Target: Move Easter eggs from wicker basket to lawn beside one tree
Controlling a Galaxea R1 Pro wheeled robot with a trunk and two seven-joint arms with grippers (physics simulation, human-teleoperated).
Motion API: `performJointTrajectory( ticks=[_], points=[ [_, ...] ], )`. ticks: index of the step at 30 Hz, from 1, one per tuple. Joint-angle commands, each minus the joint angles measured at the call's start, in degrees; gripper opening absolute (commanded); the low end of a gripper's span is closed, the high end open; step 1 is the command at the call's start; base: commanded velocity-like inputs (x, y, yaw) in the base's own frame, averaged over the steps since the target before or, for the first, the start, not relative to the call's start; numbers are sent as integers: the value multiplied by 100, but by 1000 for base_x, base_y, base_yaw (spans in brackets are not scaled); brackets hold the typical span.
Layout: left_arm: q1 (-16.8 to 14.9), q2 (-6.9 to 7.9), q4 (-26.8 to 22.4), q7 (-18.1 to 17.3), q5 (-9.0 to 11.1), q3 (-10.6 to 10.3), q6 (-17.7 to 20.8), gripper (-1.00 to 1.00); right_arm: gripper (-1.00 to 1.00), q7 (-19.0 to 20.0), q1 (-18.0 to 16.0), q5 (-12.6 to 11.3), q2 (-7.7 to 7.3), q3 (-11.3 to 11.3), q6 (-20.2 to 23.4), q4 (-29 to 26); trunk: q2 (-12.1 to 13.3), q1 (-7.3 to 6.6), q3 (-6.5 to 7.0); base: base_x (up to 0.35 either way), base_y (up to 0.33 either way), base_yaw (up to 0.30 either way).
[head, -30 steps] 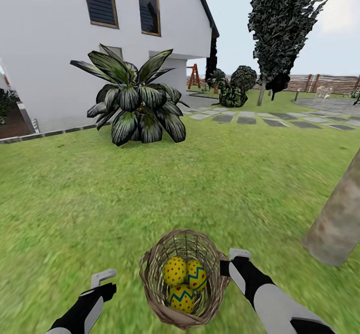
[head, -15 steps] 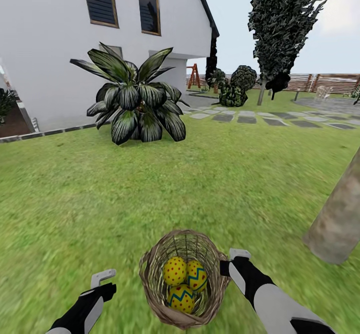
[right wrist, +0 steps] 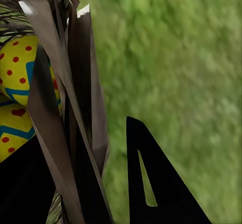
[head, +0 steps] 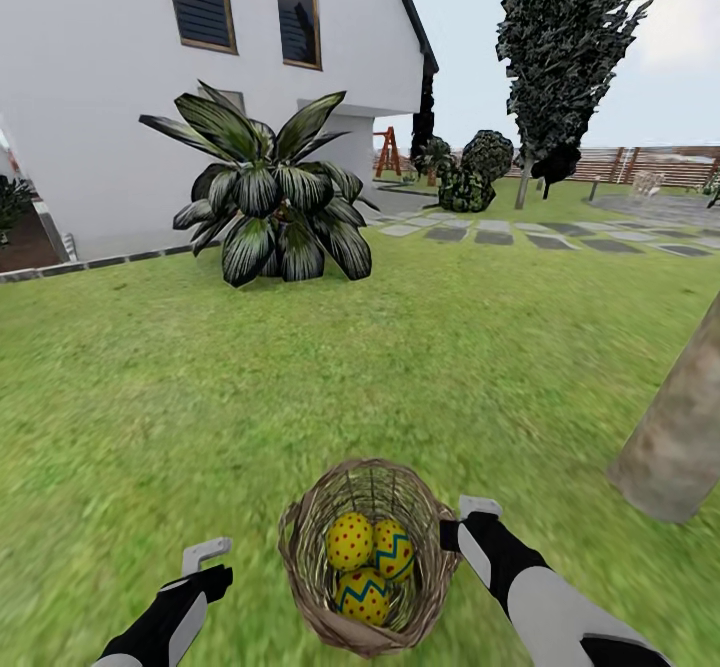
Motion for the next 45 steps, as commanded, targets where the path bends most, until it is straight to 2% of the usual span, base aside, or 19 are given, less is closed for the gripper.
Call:
performJointTrajectory(
  ticks=[1,45],
  points=[
    [-1,0,-12,17,56,-5,28,100,-100,-16,-2,-25,6,-43,23,-15,-45,22,-24,0,0,0],
    [-1,0,-12,17,56,-7,28,100,-100,-16,-1,-24,6,-43,23,-15,-1809,988,-814,0,0,0]
  ],
)
